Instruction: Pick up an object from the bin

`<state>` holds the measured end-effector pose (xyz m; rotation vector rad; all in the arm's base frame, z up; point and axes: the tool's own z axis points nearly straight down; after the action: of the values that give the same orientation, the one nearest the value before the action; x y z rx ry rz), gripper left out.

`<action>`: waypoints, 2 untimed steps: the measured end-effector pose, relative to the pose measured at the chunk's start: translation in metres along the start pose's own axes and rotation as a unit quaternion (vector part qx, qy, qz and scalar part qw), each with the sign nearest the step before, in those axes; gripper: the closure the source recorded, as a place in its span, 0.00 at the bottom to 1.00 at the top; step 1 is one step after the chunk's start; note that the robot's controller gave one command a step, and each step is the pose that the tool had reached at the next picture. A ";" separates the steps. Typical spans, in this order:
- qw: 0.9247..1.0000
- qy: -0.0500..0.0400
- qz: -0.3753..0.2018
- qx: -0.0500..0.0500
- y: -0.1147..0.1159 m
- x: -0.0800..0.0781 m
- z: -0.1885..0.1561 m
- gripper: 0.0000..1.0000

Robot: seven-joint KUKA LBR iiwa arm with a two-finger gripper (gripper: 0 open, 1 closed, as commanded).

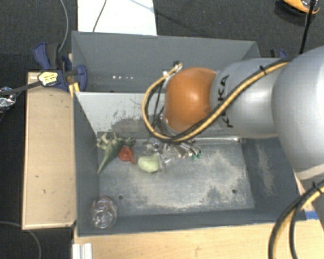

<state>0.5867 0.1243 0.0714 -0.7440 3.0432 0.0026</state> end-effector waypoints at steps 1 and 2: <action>1.000 0.000 0.000 0.000 0.000 0.000 0.000 1.00; 1.000 -0.002 -0.010 0.000 -0.015 0.012 -0.109 1.00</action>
Offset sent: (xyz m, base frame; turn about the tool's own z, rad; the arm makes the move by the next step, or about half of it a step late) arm -0.0054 -0.0197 0.1080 -0.0243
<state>0.5821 0.1048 0.1801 -0.7731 3.0328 0.0039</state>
